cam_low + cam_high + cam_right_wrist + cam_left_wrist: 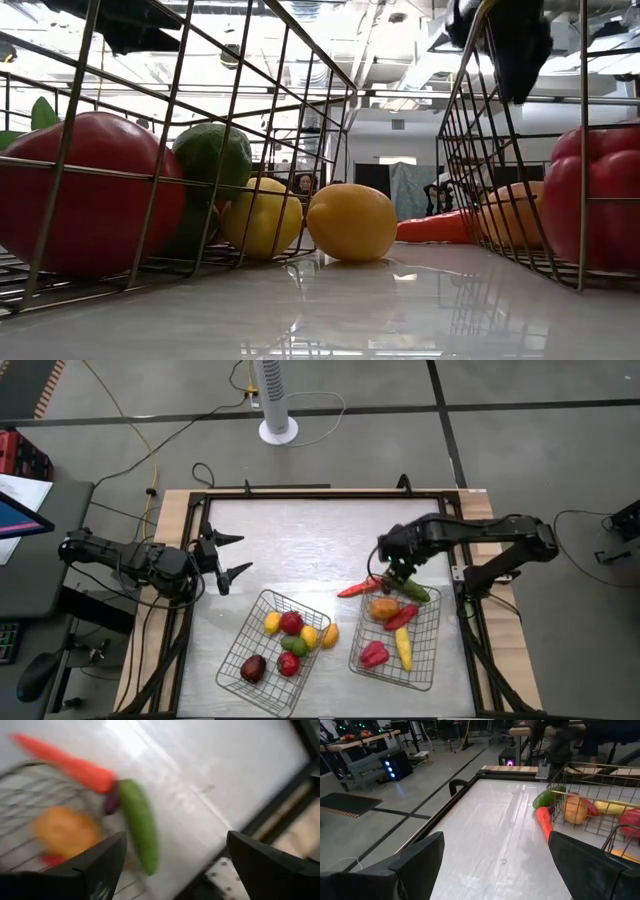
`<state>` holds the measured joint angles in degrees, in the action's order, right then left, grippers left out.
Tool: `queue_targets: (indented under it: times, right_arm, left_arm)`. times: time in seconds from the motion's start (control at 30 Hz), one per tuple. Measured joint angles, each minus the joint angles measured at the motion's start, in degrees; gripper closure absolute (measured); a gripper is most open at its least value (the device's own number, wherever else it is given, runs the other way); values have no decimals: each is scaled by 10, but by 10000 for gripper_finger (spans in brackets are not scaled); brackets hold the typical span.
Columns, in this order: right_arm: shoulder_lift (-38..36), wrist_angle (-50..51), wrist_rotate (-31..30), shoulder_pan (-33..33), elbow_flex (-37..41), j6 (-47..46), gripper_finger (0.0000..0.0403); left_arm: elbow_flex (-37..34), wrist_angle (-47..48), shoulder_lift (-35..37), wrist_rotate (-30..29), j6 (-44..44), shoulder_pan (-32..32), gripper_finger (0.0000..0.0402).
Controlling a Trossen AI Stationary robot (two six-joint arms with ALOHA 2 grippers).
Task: Sort produce into baskets
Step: Put the green cucumber into the right wire basket
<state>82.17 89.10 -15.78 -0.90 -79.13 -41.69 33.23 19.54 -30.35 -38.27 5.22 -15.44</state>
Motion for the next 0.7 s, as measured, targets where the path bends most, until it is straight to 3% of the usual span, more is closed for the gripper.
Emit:
queue_targets:
  times: [0.23, 0.4, 0.53, 0.7]
  right_arm:
    - [15, -51, -15, -109, 116, 105, 51]
    - [18, -203, 90, -165, 186, 207, 53]
    - [42, -250, 198, -199, 221, 248, 53]
    - [85, -256, 228, -190, 225, 273, 51]
  left_arm:
    - [0, 17, 0, 4, 5, 0, 56]
    - [0, 20, 0, 3, 0, 0, 56]
    - [0, 20, 0, 3, 0, 0, 56]
    - [0, 20, 0, 2, 0, 0, 56]
